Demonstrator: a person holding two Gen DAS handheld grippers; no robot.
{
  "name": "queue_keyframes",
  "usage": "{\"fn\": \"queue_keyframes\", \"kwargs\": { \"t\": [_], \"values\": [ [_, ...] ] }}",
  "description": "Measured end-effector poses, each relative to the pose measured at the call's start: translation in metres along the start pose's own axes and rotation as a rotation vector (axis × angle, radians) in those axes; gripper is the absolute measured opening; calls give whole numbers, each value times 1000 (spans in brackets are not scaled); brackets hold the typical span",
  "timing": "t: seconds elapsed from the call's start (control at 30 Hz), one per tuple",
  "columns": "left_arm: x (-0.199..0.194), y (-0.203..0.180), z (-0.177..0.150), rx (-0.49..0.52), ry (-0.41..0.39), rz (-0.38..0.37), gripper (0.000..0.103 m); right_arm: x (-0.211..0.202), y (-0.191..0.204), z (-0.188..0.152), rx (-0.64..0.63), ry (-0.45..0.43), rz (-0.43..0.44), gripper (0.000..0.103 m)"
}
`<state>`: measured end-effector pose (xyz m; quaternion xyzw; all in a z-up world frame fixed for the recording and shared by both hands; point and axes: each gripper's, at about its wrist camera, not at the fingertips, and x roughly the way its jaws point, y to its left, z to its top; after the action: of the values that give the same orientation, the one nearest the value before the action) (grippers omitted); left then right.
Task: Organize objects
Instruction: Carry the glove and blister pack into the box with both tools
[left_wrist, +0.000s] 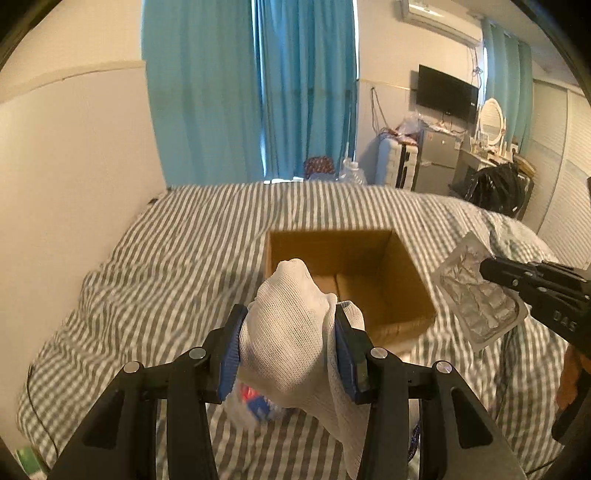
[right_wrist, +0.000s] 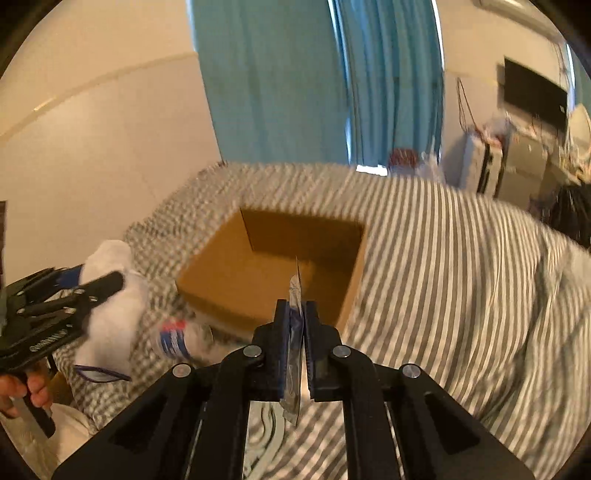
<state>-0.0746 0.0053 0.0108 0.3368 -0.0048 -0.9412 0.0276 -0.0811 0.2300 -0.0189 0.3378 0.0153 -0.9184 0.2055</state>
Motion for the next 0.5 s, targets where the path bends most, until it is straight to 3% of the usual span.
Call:
{"fn": "queue_keyframes", "kwargs": {
  "t": [0.27, 0.5],
  "values": [
    [51, -12, 53, 13, -24, -12, 45, 14, 7, 62, -61, -95, 18, 7],
    [112, -29, 61, 53, 30, -13, 45, 71, -4, 80, -41, -74, 36, 7]
  ]
}}
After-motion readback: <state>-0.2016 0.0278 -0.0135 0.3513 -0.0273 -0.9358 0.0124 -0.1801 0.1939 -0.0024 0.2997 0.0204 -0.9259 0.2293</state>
